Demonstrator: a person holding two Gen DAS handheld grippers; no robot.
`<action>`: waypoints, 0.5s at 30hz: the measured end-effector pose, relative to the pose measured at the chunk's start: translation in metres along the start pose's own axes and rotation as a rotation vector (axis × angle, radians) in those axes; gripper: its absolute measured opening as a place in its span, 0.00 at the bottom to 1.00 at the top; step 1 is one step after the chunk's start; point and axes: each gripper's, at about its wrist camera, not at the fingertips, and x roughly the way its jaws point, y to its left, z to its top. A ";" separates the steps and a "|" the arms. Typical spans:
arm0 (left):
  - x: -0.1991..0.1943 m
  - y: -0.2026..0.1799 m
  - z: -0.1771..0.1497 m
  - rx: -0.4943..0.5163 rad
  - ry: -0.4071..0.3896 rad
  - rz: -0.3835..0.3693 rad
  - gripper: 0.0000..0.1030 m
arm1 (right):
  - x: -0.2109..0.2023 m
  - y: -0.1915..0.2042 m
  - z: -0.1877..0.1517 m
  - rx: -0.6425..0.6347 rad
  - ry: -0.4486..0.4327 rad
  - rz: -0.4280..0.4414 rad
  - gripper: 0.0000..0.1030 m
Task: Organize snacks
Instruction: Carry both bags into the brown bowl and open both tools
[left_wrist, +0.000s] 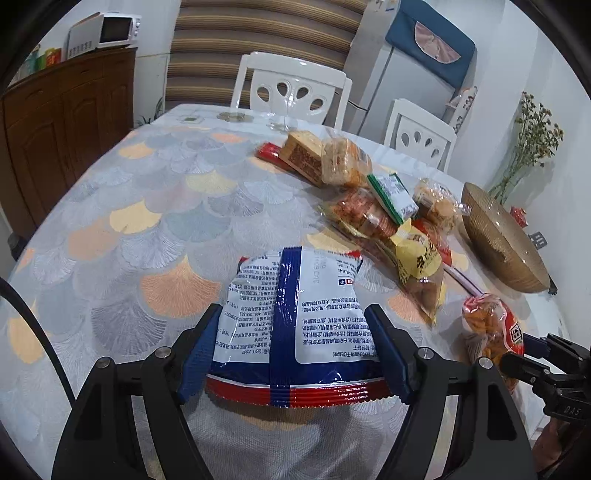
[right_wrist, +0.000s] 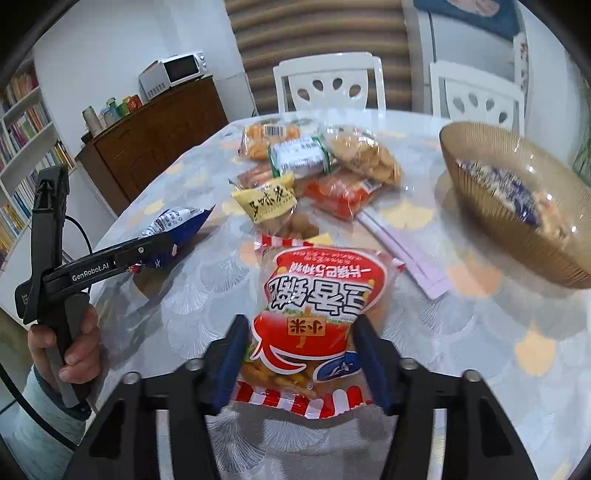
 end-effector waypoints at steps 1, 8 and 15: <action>-0.003 -0.001 0.001 -0.004 -0.007 0.001 0.72 | -0.003 0.000 0.001 0.004 -0.007 0.010 0.45; -0.042 -0.039 0.037 0.047 -0.088 -0.070 0.20 | -0.041 -0.014 0.009 0.027 -0.092 0.036 0.43; -0.027 -0.045 0.048 0.057 0.033 -0.075 0.57 | -0.075 -0.041 0.013 0.057 -0.146 0.057 0.43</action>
